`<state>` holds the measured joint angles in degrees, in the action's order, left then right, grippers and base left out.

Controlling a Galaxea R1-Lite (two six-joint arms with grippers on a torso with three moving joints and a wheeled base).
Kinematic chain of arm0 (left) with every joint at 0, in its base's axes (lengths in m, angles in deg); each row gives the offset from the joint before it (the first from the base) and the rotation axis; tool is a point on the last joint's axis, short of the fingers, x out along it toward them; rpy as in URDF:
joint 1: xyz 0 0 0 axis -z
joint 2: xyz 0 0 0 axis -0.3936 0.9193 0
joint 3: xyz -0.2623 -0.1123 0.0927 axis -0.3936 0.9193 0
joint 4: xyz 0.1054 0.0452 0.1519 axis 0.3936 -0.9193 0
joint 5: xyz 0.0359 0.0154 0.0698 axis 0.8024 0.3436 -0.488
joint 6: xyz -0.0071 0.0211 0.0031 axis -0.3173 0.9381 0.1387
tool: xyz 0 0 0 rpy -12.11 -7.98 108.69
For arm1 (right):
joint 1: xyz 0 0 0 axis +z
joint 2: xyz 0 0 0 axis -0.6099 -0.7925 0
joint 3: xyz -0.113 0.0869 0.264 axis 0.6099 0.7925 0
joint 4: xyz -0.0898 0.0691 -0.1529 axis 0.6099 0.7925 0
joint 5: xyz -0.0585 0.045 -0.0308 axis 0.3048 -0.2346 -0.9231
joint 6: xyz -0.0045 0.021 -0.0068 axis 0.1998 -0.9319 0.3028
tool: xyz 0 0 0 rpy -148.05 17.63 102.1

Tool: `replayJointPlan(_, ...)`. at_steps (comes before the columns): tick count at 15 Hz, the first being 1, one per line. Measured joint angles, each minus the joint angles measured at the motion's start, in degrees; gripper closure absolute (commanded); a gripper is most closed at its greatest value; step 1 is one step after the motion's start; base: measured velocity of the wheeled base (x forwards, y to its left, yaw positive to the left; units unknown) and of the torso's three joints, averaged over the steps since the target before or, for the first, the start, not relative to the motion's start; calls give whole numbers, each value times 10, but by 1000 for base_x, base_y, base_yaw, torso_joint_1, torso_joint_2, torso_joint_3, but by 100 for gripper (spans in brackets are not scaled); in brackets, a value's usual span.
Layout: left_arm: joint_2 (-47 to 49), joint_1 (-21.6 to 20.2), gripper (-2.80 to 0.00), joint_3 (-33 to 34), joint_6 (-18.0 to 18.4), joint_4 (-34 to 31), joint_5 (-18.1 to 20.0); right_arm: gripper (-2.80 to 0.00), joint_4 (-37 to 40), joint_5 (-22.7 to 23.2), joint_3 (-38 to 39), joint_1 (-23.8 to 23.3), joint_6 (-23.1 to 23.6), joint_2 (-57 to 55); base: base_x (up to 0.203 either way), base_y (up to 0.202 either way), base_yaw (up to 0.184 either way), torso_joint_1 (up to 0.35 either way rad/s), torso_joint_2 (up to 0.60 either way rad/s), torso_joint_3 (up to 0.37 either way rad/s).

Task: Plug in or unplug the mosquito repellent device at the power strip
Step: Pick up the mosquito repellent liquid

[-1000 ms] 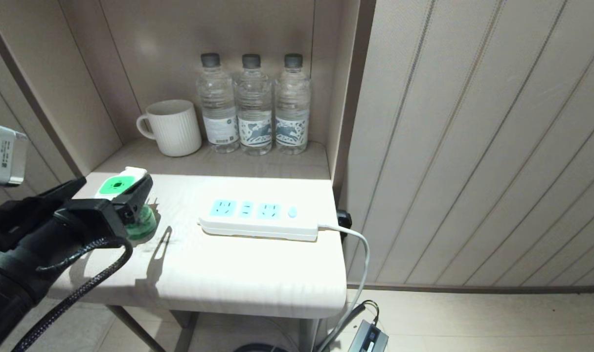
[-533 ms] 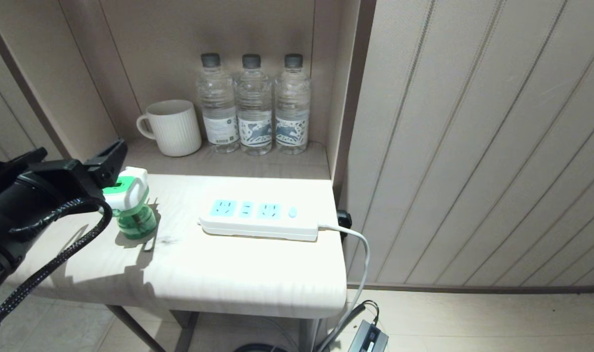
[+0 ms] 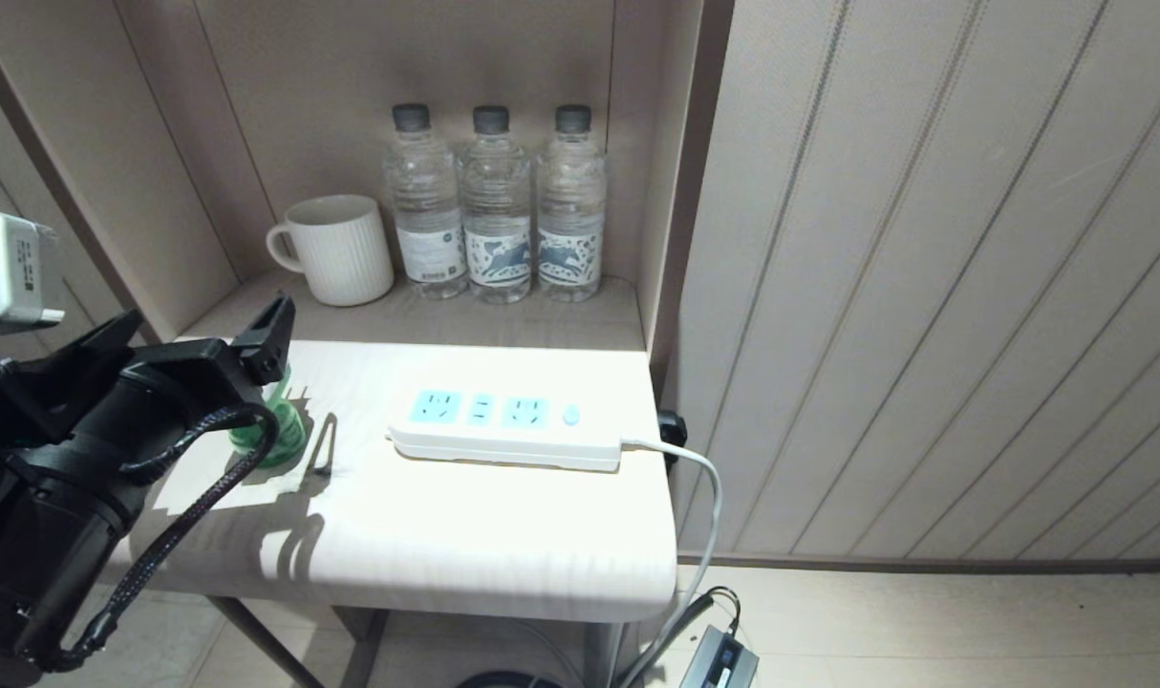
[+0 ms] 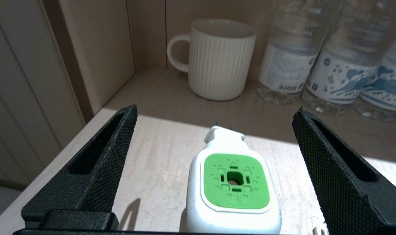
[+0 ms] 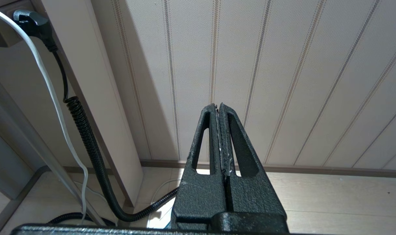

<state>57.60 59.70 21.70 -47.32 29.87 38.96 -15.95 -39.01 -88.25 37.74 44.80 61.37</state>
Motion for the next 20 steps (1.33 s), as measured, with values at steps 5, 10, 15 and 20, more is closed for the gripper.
replayJointPlan(5, 24, 0, -280, 12, -2, 4, -14, 0, 0, 0, 0, 0, 0, 0, 0, 0, 0, 0, 0, 0)
replayJointPlan(10, 52, 0, -280, 8, 0, 38, -25, 0, 0, 0, 0, 0, 0, 0, 0, 0, 0, 0, 0, 0)
replayJointPlan(15, 64, 0, -280, 8, 7, 42, -27, 0, 0, 0, 0, 0, 0, 0, 0, 0, 0, 0, 0, 0)
replayJointPlan(20, 65, 0, -280, 7, 8, 42, -26, 0, 0, 0, 0, 0, 0, 0, 0, 0, 0, 0, 0, 0)
